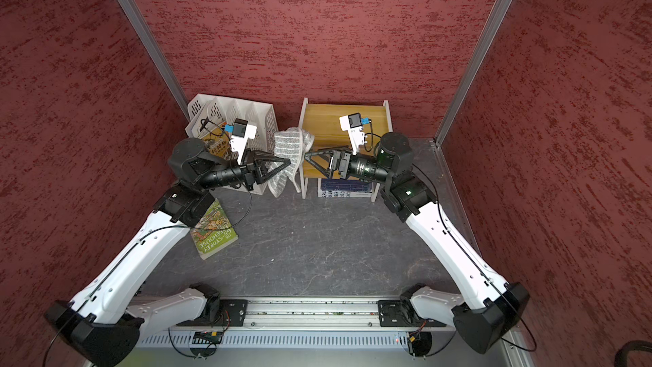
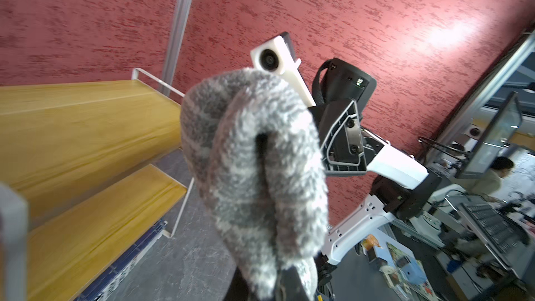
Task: Wipe the bookshelf clean with a cloth
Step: Adjust the cleaning item.
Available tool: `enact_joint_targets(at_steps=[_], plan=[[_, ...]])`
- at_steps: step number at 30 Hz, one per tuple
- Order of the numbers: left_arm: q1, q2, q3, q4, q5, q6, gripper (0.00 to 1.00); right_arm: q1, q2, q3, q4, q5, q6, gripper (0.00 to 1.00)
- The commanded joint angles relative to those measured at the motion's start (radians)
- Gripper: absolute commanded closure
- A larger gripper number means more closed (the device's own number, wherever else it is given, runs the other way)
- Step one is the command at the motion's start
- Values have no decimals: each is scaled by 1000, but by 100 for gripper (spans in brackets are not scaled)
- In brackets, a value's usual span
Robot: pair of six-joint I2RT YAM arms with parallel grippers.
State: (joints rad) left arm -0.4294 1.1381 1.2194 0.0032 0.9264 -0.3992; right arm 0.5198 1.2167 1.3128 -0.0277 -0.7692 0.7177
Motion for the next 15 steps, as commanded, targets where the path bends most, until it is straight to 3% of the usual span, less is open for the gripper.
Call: enact_joint_targets(at_steps=[1,4,8,13,15], plan=[[-35,30,39,73,45,-13,100,26,-5,4,228,-80,101,3],[-54,54,52,92,45,-19,100,35,-1,5,231,-82,101,9],[-64,63,49,113,36,-30,100,35,-6,5,232,-67,93,28],[-63,64,56,103,24,-27,100,36,1,45,93,-39,13,66],[-63,65,58,96,25,-24,95,35,6,57,48,-18,-14,84]])
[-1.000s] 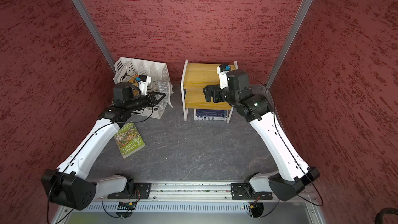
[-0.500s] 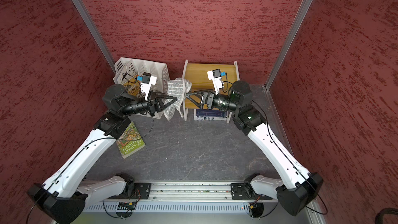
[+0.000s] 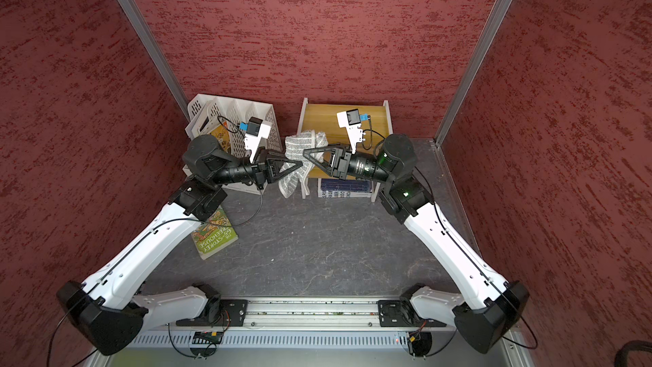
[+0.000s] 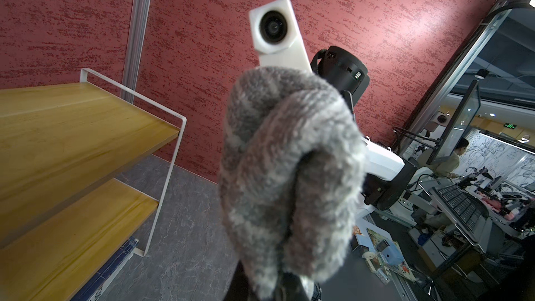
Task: Wipe the bookshelf clean with a cloth
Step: Adjust the cleaning item, then wipe the dust from the shelf.
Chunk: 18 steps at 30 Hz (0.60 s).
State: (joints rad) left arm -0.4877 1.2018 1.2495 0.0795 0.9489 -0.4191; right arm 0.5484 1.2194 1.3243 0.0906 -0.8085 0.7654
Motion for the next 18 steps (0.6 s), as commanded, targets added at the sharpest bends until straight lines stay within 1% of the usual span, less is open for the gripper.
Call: enact_joint_targets(at_steps=[1,2,4,6,7,8,9,11,13,14,16,17,18], plan=[[-5,1,28,17,1,1,91,6,4,50,-90,36,-74,93],[-5,-1,28,6,1,8,82,8,4,60,-126,60,-100,100],[3,-8,29,-25,-5,38,65,9,-5,77,-207,125,-164,100],[26,-24,22,-69,-28,62,40,10,-24,87,-282,203,-232,100],[45,-36,14,-85,-43,67,31,10,-35,90,-318,238,-261,100],[70,-51,2,-101,-67,62,24,11,-47,95,-351,274,-302,100],[101,-66,-10,-111,-89,47,20,11,-56,102,-393,305,-346,100],[173,-88,-21,-138,-127,7,14,22,-66,126,-499,392,-431,100],[238,-90,1,-206,-167,-14,14,47,-69,145,-610,493,-532,100],[262,-83,23,-266,-210,-20,17,65,-68,155,-665,556,-590,100],[293,-52,81,-374,-285,-28,28,119,-66,158,-742,719,-697,100],[300,-23,118,-437,-317,-33,31,150,-66,150,-769,795,-749,100],[301,5,153,-484,-336,-37,32,181,-66,139,-783,867,-796,100]])
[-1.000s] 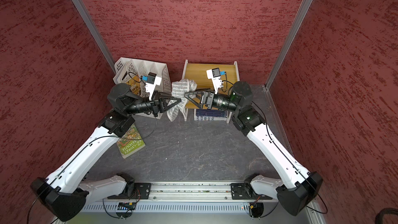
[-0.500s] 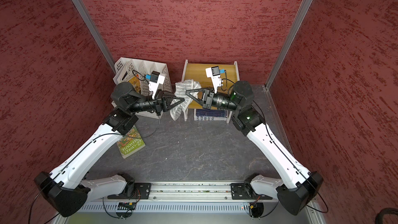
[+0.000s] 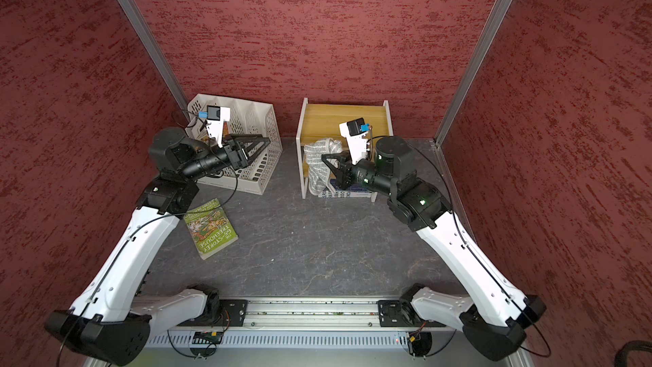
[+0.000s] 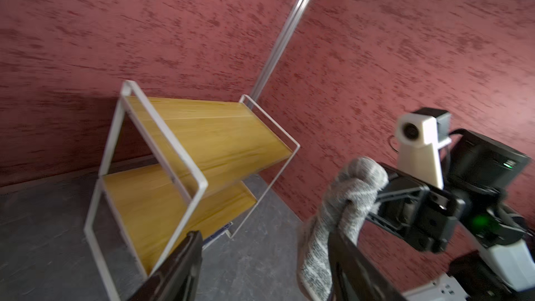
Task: Wipe the bookshelf clean with a cloth
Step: Wipe the dust from the shelf.
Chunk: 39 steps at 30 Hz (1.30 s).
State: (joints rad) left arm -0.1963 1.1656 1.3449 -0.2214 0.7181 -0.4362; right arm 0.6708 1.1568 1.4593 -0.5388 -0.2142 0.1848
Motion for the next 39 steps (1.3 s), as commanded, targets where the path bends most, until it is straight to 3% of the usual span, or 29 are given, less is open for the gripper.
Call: enact_joint_targets(at_steps=[1,6,10,14,18,23,39], plan=[[8,86,101,-232,-129,-31,32,92,-2,-15,-165,361,-272,100],[-21,265,258,-338,-178,-77,29,214,27,-90,-108,654,-494,100],[-67,415,386,-368,-187,-78,27,242,62,-149,-3,752,-632,100],[-107,526,492,-377,-178,-81,27,240,98,-199,91,760,-724,100],[-125,599,549,-367,-175,-90,28,217,137,-240,100,680,-725,100],[-136,654,581,-348,-149,-109,32,178,199,-274,155,690,-758,100],[-133,692,600,-422,-171,-79,40,92,445,-198,315,662,-983,100]])
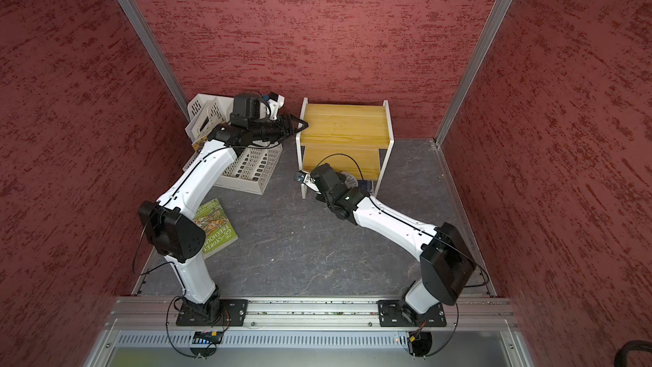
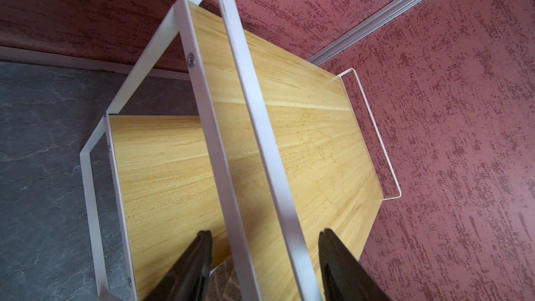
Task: Wipe the bookshelf clean with a cloth
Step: Wipe the dust from the shelf.
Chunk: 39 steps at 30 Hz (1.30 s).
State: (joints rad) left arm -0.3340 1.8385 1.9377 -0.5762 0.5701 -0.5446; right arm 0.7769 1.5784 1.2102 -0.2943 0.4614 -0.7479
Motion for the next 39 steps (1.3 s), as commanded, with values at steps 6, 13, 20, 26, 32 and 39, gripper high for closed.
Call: enact_joint_targets(at_steps=[6,13,20,26,32,39], plan=[[6,21,8,-74,-22,29,40,-22,49,100,112,7,-93,100],[7,22,10,-76,-25,28,40,-30,8,74,139,21,-194,100],[9,26,13,-85,-24,28,40,-73,85,69,172,-10,-231,100],[10,27,14,-91,-27,28,40,-136,120,68,142,-57,-239,100],[12,29,16,-94,-29,26,40,-185,168,76,126,-114,-206,100],[12,30,17,-99,-30,26,40,-207,286,164,125,-164,-188,100]])
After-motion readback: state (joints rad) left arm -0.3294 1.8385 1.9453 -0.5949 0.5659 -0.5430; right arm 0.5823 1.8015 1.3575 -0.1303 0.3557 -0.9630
